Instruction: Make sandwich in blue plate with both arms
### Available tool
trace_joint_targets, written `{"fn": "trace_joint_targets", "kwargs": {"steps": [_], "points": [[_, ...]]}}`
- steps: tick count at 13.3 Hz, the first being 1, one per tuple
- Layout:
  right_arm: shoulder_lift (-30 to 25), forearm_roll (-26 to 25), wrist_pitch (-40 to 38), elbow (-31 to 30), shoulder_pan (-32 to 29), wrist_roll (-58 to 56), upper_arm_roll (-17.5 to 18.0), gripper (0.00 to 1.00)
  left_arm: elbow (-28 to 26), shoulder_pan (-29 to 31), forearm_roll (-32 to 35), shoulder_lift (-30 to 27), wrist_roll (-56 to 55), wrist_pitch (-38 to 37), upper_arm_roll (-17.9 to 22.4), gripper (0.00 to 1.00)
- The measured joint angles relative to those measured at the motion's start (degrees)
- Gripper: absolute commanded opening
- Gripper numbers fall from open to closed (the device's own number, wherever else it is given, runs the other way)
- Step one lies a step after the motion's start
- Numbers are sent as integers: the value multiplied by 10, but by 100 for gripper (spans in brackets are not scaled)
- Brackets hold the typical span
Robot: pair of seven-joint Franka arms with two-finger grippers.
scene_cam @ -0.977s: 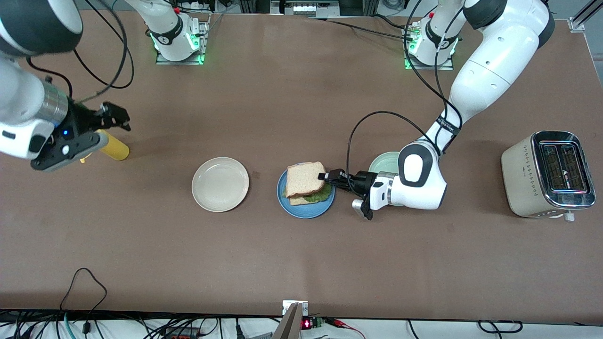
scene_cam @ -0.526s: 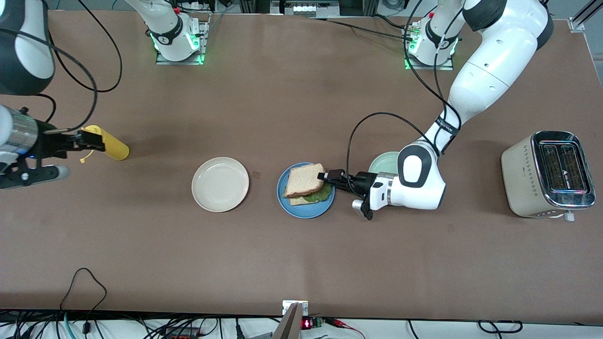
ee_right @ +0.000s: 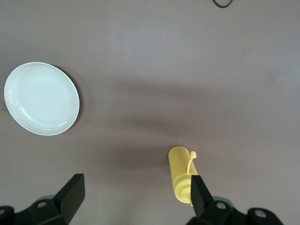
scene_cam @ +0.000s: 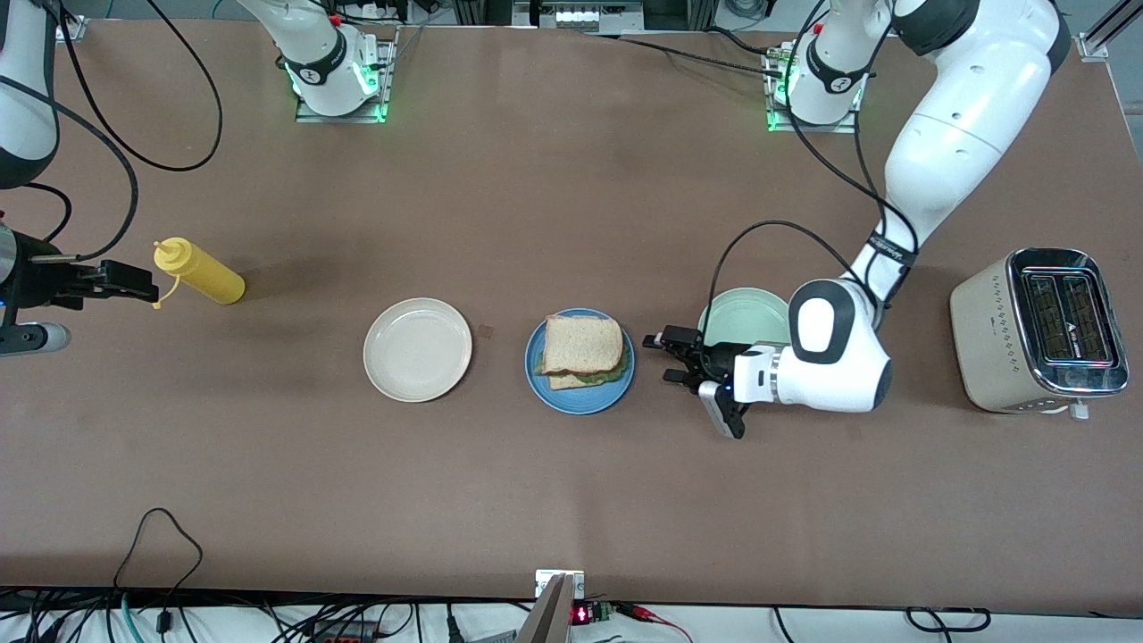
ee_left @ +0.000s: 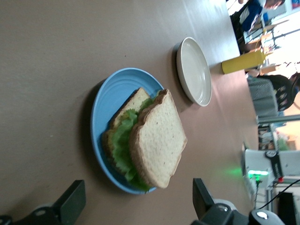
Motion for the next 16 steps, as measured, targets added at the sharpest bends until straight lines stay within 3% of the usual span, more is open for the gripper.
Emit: {"fn": "trace_joint_targets", "kwargs": {"steps": [3,8,12,16], "points": [[-17,0,0,-12,6,4,0,100,3,19,127,-45,-2,-72,8,100],[-102,0,8,-118,6,19,-10,100,6,67,298,-146,-69,-221,16,100],[-106,0,19,-128,8,20,-12,100,7,39,426,-241,-228,-324,8,100],[-106,0,20,-128,15,20,-11,100,40,-7,522,-303,-277,-401,5,100]]}}
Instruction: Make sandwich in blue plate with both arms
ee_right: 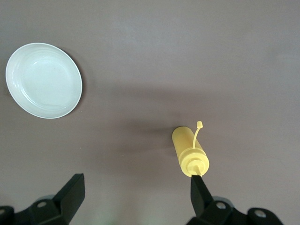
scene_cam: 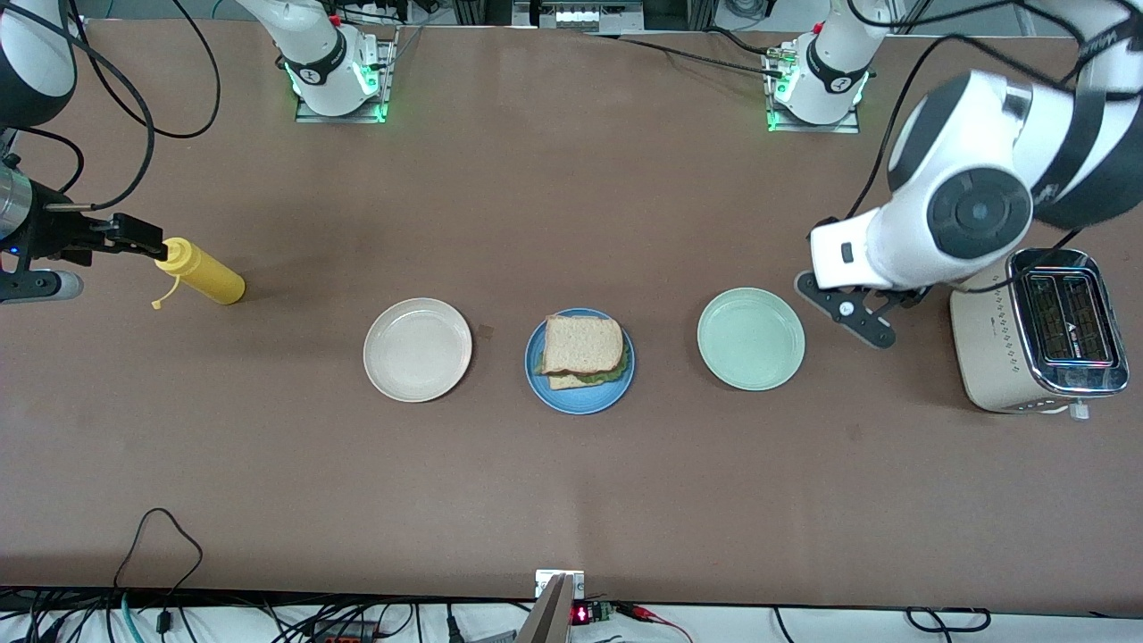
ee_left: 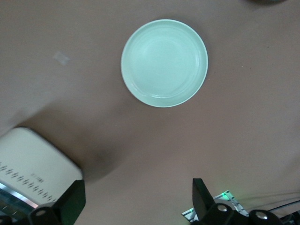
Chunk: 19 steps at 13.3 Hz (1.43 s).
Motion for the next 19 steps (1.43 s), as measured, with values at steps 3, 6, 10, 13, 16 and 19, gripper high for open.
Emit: {"fn": "trace_joint_targets", "kwargs": {"steps": [3,6,10,13,16,19], "points": [[0,0,4,0,1,0,0,100,53,2,4,-7,-3,-59,3,100],[0,0,24,0,1,0,-1,100,99,19,-5,-7,-28,-79,12,100],[0,0,34,0,1,0,-2,100,104,4,-100,-10,-164,-57,106,100],[0,0,35,0,1,1,-2,100,20,-43,-130,-70,-227,43,189,100],[0,0,35,0,1,1,-2,100,-97,-77,-135,-165,-229,104,248,100],[0,0,35,0,1,1,-2,100,-152,-78,-135,-210,-181,114,256,100]]}}
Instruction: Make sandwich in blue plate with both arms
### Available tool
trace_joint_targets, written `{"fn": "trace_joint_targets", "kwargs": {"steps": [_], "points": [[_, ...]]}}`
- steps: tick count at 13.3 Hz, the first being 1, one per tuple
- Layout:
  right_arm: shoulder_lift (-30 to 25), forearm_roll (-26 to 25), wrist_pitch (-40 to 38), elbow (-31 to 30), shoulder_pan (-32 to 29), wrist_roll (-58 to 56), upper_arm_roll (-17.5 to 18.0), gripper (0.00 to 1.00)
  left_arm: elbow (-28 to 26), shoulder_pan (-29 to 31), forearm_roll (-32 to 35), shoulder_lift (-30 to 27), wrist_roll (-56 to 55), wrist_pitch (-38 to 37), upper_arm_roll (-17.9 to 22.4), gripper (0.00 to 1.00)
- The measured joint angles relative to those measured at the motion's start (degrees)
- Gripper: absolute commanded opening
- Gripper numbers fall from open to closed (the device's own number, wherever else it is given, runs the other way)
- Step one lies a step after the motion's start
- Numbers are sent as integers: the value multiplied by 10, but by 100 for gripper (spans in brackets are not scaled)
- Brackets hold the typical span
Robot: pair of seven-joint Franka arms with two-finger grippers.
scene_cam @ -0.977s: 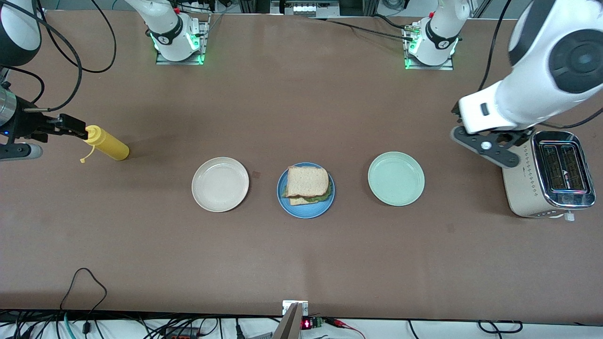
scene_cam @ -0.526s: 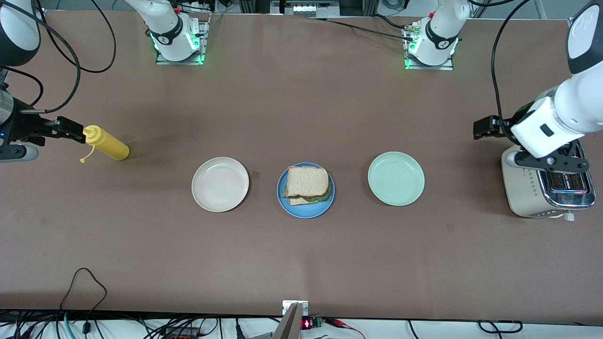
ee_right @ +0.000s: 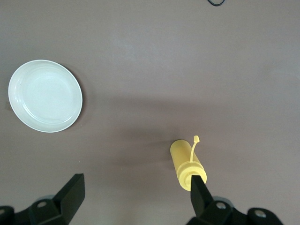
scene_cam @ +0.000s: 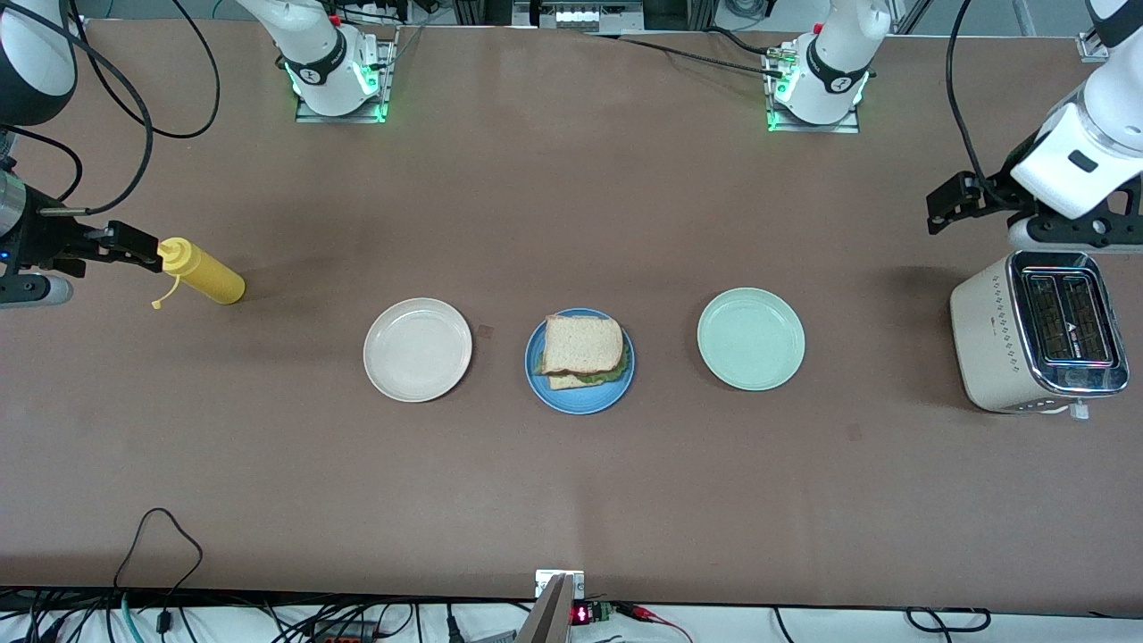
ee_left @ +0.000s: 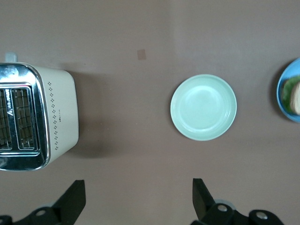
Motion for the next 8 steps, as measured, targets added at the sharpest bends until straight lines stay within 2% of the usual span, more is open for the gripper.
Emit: {"fn": "trace_joint_targets", "kwargs": {"steps": [8], "points": [[0,0,0,0,0,0,0,100,-8,-5,0,-2,9,2,0,100]]}}
